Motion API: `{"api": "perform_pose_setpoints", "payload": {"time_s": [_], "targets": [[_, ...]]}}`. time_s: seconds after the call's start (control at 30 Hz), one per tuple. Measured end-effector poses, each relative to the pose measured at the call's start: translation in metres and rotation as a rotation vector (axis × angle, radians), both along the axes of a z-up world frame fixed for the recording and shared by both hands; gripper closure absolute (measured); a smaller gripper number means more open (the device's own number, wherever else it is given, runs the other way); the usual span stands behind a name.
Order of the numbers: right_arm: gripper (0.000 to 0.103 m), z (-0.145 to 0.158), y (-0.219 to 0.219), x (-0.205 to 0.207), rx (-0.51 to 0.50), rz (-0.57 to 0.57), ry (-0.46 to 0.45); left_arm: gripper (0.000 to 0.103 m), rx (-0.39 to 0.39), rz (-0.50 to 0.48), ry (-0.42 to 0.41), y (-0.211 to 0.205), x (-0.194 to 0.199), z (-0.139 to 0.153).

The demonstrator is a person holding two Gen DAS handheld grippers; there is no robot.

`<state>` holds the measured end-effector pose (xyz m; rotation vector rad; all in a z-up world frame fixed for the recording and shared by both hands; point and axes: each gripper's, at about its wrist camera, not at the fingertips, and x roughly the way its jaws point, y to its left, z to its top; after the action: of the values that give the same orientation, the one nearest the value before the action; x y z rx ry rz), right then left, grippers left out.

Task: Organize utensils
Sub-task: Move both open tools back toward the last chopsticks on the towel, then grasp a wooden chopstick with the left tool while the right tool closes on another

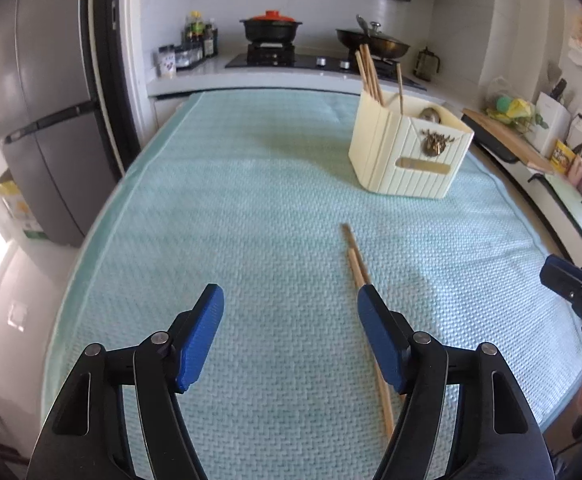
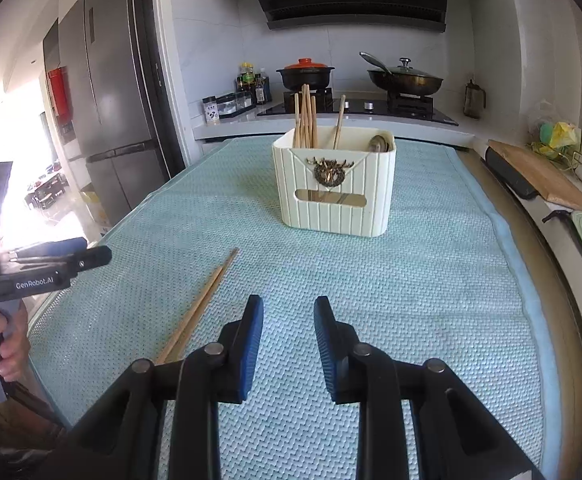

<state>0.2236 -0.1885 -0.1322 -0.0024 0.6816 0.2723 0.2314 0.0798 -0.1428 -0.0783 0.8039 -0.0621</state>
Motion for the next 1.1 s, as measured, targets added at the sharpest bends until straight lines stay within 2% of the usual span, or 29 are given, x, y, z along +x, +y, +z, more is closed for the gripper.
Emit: {"api": "perform_pose_setpoints", "payload": {"time_s": [0.17,0.3,0.63,0.87,0.93,1.0,1.07,1.1], "targets": [[0.076,-0.024,0.017,0.001,0.000,0.011,0.049,0.032,-0.011,-0.057,0.041,-0.018,-0.002,-0.025],[0.076,-0.033,0.025,-0.001,0.003,0.015,0.056,0.032,0.022,-0.088,0.058,-0.033,0.011,-0.034],[0.076,-0.039,0.029,-0.004,-0.010,0.028,0.076,0.032,0.065,-0.115,0.137,-0.049,0.031,-0.063],[0.076,-0.044,0.031,0.001,0.001,0.039,0.089,0.032,0.097,-0.102,0.142,-0.051,0.044,-0.068],[0.076,-0.044,0.032,0.003,0.001,0.041,0.092,0.033,0.083,-0.093,0.149,-0.047,0.049,-0.067],[0.076,-0.044,0.033,0.007,0.001,0.048,0.096,0.047,0.056,-0.089,0.148,-0.042,0.051,-0.065],[0.076,-0.044,0.034,0.013,0.003,0.055,0.100,0.076,0.048,-0.091,0.151,-0.039,0.054,-0.064],[0.076,-0.044,0.036,0.018,0.008,0.059,0.105,0.083,0.038,-0.098,0.150,-0.038,0.055,-0.063]]}}
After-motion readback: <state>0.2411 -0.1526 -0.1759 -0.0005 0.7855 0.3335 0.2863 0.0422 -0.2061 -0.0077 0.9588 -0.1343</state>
